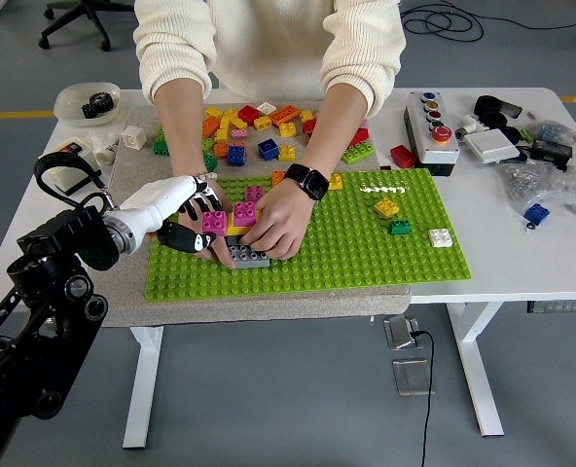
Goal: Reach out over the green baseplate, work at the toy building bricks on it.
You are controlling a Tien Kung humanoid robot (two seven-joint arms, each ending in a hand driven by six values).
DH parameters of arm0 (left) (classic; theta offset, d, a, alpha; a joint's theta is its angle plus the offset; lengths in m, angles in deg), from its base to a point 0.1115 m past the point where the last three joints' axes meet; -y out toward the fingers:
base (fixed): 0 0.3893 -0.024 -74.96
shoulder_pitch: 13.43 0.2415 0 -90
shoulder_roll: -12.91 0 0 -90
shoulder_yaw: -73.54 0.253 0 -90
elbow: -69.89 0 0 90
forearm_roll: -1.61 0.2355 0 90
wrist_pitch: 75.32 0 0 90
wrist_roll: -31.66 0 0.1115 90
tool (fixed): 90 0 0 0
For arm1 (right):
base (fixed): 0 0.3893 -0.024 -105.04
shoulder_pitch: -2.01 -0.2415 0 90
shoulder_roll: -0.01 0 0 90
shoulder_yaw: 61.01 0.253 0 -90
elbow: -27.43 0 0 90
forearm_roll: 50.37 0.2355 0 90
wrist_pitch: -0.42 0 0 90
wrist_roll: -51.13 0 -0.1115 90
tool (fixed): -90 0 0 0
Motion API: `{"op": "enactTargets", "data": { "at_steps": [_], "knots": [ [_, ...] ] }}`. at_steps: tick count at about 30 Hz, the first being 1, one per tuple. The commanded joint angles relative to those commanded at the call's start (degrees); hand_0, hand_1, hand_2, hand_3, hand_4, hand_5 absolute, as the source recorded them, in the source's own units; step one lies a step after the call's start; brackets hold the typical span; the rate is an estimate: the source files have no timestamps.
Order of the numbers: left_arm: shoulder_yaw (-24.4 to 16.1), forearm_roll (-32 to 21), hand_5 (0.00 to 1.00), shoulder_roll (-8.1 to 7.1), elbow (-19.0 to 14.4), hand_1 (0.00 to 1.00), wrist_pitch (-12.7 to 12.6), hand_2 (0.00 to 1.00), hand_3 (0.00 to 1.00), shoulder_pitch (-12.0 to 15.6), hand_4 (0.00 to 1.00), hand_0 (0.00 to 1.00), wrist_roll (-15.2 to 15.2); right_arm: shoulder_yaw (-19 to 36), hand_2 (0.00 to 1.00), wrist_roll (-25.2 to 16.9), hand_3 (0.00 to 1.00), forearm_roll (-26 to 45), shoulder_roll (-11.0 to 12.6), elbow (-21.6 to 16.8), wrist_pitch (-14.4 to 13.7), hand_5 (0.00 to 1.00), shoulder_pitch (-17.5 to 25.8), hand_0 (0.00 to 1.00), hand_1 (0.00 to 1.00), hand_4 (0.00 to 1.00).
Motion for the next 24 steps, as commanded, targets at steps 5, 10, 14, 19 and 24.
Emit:
{"op": "enactTargets", "data": {
  "at_steps": [5, 10, 14, 19, 24],
  "knots": [
    [0.0, 0.0, 0.075, 0.01, 0.0, 0.552, 0.0, 0.528, 0.539, 0.0, 0.617, 0.596, 0.0, 0.0, 0.688, 0.0, 0.646, 0.0, 0.0, 0.0, 0.0, 0.538, 0.0, 0.743, 0.645, 0.859],
    [-0.1, 0.0, 0.076, -0.01, 0.0, 0.552, 0.0, 0.527, 0.537, 0.0, 0.612, 0.595, 0.0, 0.0, 0.688, 0.0, 0.647, 0.1, 0.0, 0.0, 0.0, 0.537, 0.0, 0.743, 0.646, 0.859],
    [-0.2, 0.0, 0.076, -0.02, 0.0, 0.552, 0.0, 0.527, 0.537, -0.1, 0.612, 0.595, 0.0, 0.0, 0.688, 0.0, 0.647, 0.2, 0.0, 0.0, 0.0, 0.537, -0.1, 0.743, 0.646, 0.859],
    [-0.2, 0.0, 0.076, -0.01, 0.0, 0.552, 0.0, 0.528, 0.538, 0.0, 0.617, 0.596, 0.0, 0.0, 0.688, 0.0, 0.648, 0.2, -0.1, 0.0, 0.0, 0.538, 0.0, 0.743, 0.645, 0.86],
    [-0.2, 0.0, 0.076, 0.0, 0.0, 0.553, 0.1, 0.528, 0.538, 0.0, 0.616, 0.596, 0.0, 0.1, 0.688, 0.0, 0.647, 0.3, -0.1, 0.0, 0.0, 0.538, 0.0, 0.743, 0.646, 0.86]
  ]
}}
